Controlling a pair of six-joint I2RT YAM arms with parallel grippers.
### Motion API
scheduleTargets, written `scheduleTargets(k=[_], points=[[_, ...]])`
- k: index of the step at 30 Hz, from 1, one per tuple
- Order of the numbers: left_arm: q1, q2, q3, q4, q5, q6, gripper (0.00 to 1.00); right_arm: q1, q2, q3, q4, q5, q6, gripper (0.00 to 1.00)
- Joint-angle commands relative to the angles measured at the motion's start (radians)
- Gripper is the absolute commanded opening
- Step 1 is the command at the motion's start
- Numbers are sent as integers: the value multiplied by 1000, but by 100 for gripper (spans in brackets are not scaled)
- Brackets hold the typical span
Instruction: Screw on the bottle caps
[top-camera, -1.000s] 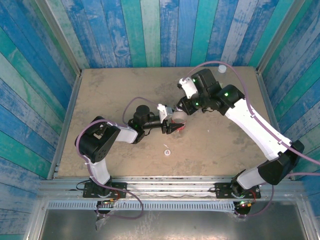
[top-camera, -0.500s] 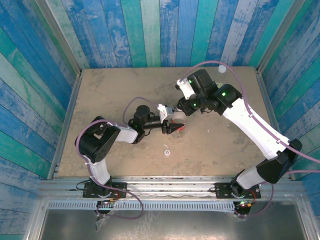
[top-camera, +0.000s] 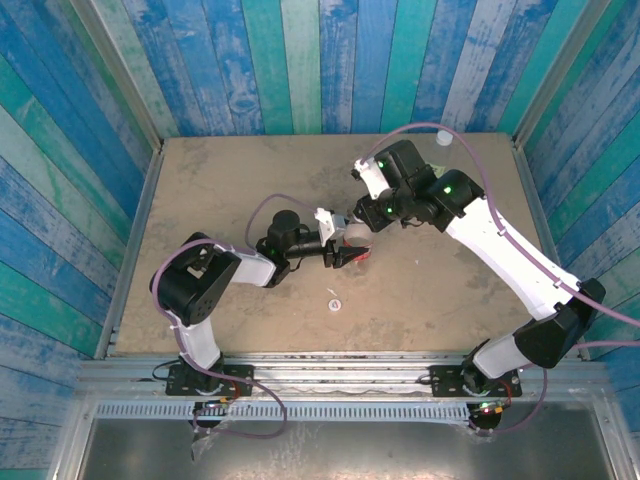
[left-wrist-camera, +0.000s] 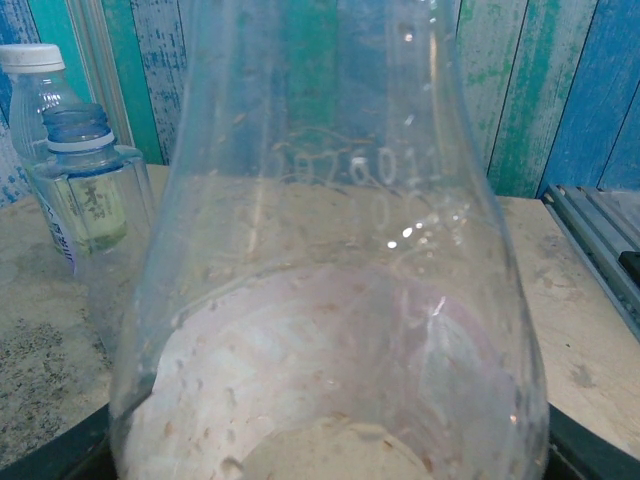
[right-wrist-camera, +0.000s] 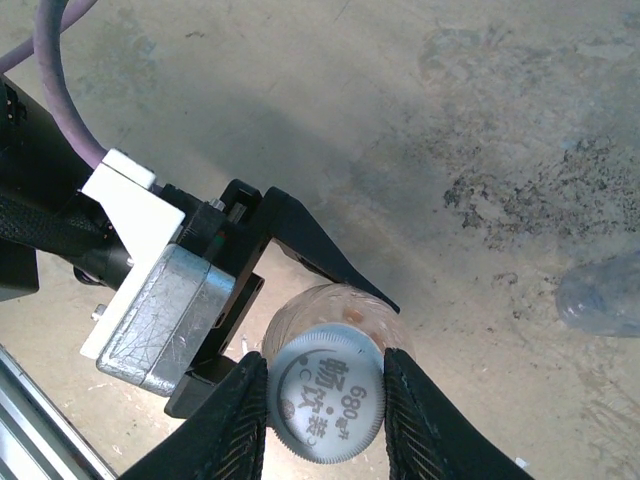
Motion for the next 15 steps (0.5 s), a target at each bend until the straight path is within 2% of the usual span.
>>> scheduleTargets(k=[1, 11, 15], points=[[2, 34, -13, -107, -21, 8, 69, -6, -2, -22, -57, 24, 12, 33], [1, 36, -12, -108, -19, 10, 69, -5, 1, -11, -51, 26, 13, 37], [0, 37, -12, -108, -20, 10, 69, -6, -4, -6, -46, 25, 12, 43]])
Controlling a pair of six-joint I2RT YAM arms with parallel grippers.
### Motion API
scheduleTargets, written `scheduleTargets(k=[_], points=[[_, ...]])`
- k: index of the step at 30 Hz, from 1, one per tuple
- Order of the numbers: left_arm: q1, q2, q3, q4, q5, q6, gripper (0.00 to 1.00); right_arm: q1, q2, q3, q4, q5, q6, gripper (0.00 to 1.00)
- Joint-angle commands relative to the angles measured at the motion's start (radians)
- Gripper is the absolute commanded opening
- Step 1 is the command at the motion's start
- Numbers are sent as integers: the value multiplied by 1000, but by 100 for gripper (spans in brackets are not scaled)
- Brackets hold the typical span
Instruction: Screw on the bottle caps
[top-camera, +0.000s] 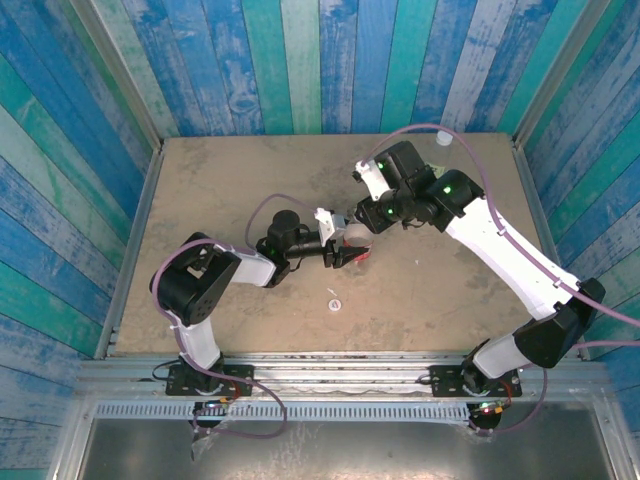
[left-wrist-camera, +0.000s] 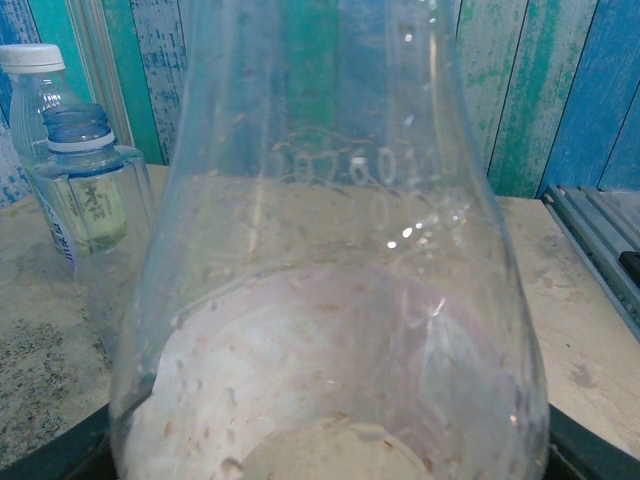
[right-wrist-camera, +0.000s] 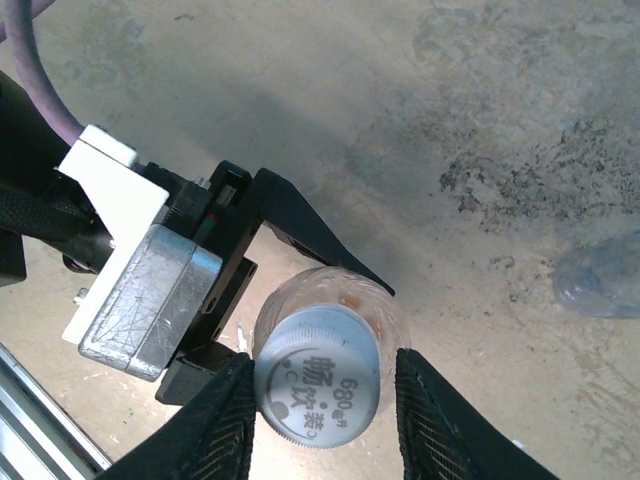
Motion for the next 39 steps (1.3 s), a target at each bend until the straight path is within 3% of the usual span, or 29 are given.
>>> scheduleTargets(k=[1, 16, 31, 39], points=[[1, 38, -10, -108, -19, 11, 69, -5, -6, -5, -18, 16, 9, 43], [2, 38, -7, -121, -19, 23, 69, -5, 13, 20, -12, 6, 9, 30], [-11, 32, 5, -187, -37, 78, 68, -6, 88, 127, -127, 31, 34, 29], [-22, 32, 14, -228, -54, 109, 63, -5, 139, 195, -223, 38, 66, 28]])
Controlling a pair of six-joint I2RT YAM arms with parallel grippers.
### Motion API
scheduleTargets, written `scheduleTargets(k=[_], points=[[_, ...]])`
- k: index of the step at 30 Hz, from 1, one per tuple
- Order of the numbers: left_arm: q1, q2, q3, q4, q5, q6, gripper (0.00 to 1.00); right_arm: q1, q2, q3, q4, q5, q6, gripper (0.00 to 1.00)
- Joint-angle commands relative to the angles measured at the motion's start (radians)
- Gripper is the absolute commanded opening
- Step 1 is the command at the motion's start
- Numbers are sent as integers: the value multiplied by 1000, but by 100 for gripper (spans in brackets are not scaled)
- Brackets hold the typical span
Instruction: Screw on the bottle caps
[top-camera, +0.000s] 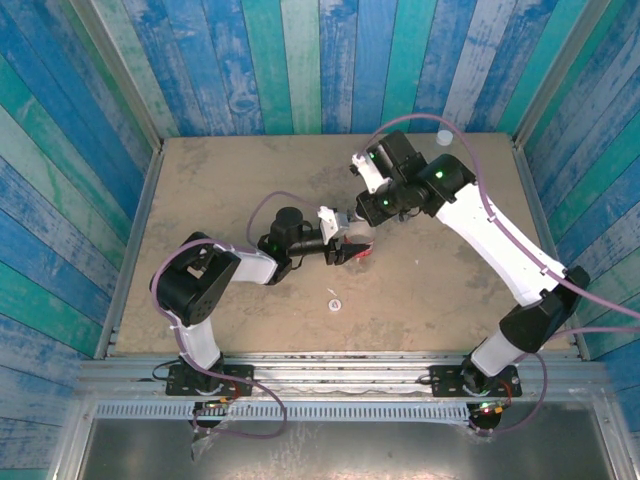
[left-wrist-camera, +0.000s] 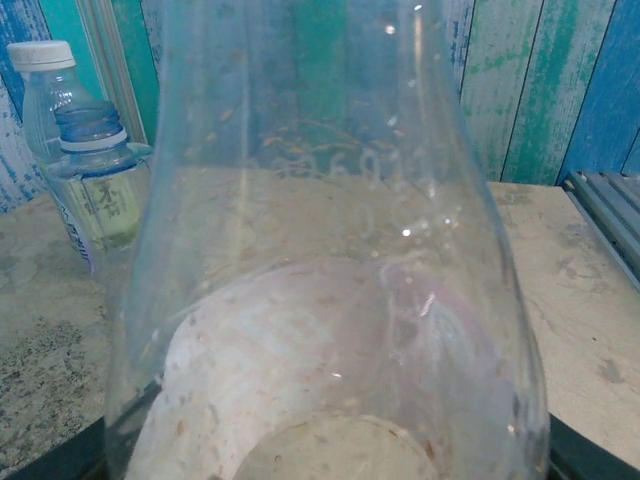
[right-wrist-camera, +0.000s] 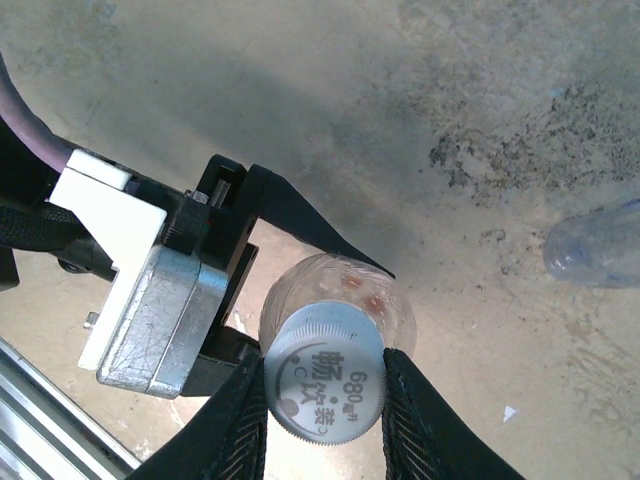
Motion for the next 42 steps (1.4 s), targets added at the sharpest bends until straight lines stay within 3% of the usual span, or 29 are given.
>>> scheduleTargets(k=[1, 25, 36, 42], points=[[-13, 33, -19, -156, -26, 56, 62, -4, 32, 25, -75, 18, 27, 28], [-16, 25, -19, -170, 10, 80, 61, -10, 126, 153, -200, 27, 51, 30], [-16, 30, -14, -175, 1, 70, 62, -10, 143, 195, -228, 16, 43, 36], [-16, 32, -13, -173, -7, 62, 62, -10, 130, 189, -218, 17, 37, 30]])
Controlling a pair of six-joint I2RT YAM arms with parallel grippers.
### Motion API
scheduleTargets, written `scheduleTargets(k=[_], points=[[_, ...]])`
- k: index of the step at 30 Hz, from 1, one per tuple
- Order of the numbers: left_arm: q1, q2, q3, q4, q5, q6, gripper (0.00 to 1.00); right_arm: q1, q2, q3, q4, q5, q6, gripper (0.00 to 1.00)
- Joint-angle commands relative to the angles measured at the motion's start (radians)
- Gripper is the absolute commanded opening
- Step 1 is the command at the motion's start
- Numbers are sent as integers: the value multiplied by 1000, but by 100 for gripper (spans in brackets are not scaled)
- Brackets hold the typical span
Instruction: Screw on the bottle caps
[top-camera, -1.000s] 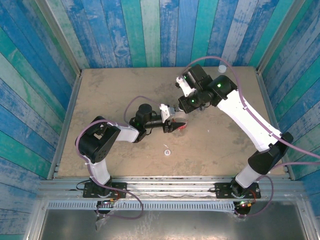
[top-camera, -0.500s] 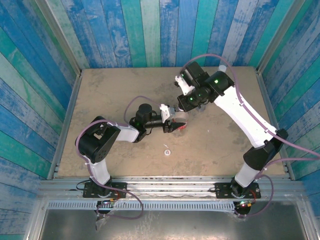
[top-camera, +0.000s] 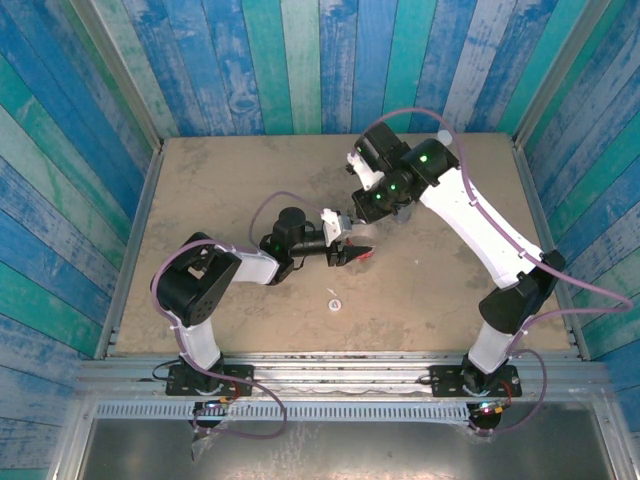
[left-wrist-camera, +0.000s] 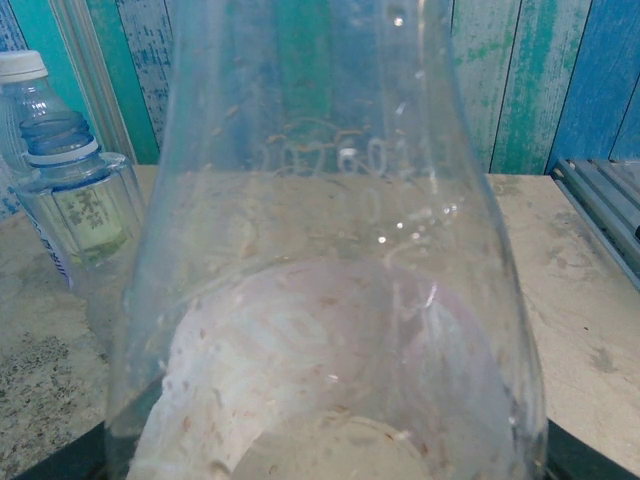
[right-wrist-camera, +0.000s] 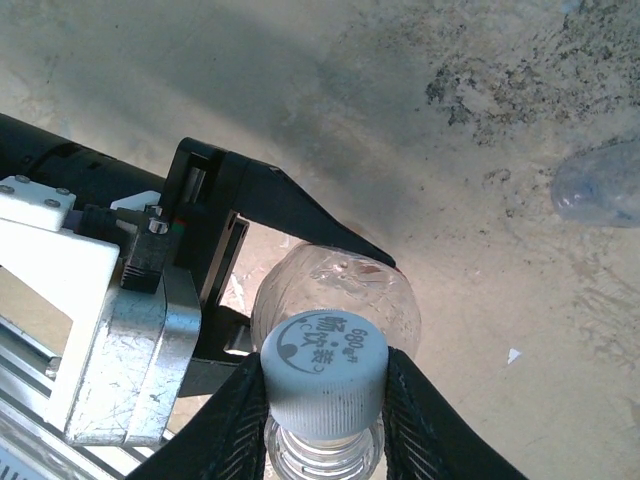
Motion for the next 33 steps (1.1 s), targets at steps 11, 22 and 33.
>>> scheduleTargets(k=[11, 22, 33], points=[[-3, 40, -22, -140, -22, 15, 63, -2, -59, -46, 34, 38, 6, 29], [-3, 49, -20, -137, -19, 13, 63, -6, -128, -108, 122, 104, 30, 29], [-3, 51, -17, -142, -18, 13, 63, -29, -216, -188, 237, 134, 69, 29]])
